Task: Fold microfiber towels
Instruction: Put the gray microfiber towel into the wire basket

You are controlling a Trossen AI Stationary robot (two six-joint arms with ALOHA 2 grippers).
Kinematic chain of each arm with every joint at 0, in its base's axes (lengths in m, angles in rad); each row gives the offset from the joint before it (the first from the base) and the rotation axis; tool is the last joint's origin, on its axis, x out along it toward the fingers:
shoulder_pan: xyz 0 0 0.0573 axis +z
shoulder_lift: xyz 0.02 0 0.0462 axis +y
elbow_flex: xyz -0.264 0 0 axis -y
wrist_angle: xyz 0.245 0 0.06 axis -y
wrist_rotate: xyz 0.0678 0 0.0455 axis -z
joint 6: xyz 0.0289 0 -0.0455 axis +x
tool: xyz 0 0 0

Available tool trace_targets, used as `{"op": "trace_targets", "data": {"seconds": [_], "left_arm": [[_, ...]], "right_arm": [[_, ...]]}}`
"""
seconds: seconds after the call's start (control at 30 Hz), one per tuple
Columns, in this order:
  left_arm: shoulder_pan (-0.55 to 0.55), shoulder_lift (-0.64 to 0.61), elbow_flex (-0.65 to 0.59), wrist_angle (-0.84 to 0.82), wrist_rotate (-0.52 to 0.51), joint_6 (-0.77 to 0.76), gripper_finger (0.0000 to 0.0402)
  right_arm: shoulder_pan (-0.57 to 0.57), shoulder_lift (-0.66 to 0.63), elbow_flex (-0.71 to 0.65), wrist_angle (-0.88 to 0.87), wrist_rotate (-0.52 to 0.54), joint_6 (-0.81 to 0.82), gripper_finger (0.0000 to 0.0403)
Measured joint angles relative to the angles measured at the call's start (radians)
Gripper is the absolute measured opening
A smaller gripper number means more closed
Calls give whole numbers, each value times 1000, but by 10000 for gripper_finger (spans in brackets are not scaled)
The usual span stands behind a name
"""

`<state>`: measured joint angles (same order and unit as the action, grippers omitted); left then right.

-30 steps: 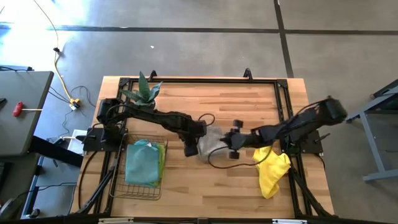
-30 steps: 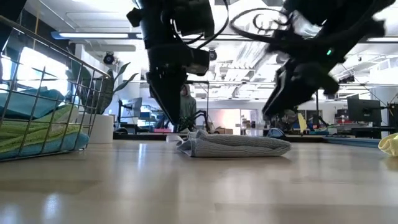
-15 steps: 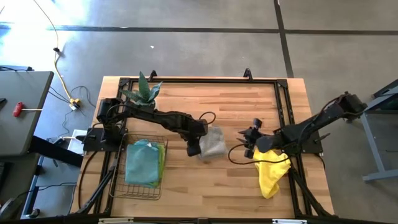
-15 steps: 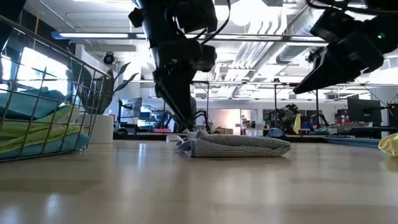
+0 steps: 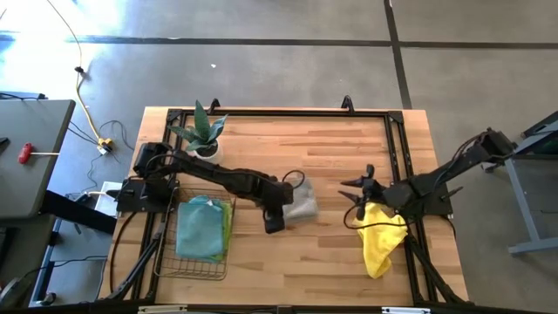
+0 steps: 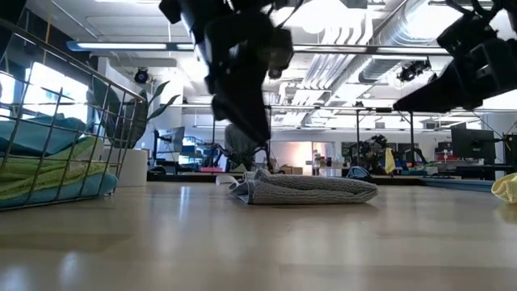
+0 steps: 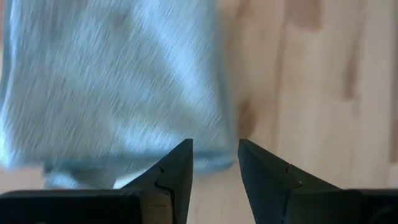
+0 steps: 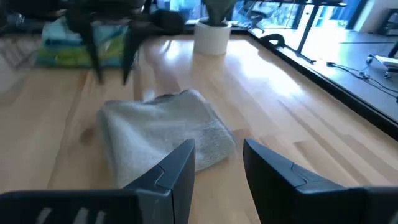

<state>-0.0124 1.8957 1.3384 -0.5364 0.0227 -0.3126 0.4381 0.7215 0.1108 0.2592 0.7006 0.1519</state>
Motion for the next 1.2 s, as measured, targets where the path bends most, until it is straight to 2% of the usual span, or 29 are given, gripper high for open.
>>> {"op": "trace_targets", "data": {"seconds": [0.17, 0.27, 0.43, 0.57, 0.63, 0.77, 1.07, 1.2], "left_arm": [[-53, 7, 0, 128, -7, 119, 120], [-90, 30, 2, 197, -49, 199, 120], [-146, 62, 0, 232, -207, 272, 120], [-175, 81, 0, 265, -357, 238, 120], [-185, 84, 0, 281, -398, 223, 122], [-196, 92, 0, 297, -413, 211, 141], [-228, 93, 0, 332, -381, 203, 210], [-242, 121, 0, 339, -458, 185, 228]], "right_arm": [[-13, -83, -81, 56, -20, 6, 128], [-12, -107, -100, 28, -51, 43, 128], [-12, -107, -99, -41, -107, 140, 128], [-12, -103, -99, -74, -160, 128, 128], [-12, -100, -99, -87, -176, 127, 128], [-12, -93, -99, -98, -202, 124, 128], [-12, -94, -99, -103, -204, 124, 128], [-12, -94, -99, -105, -204, 124, 128]]}}
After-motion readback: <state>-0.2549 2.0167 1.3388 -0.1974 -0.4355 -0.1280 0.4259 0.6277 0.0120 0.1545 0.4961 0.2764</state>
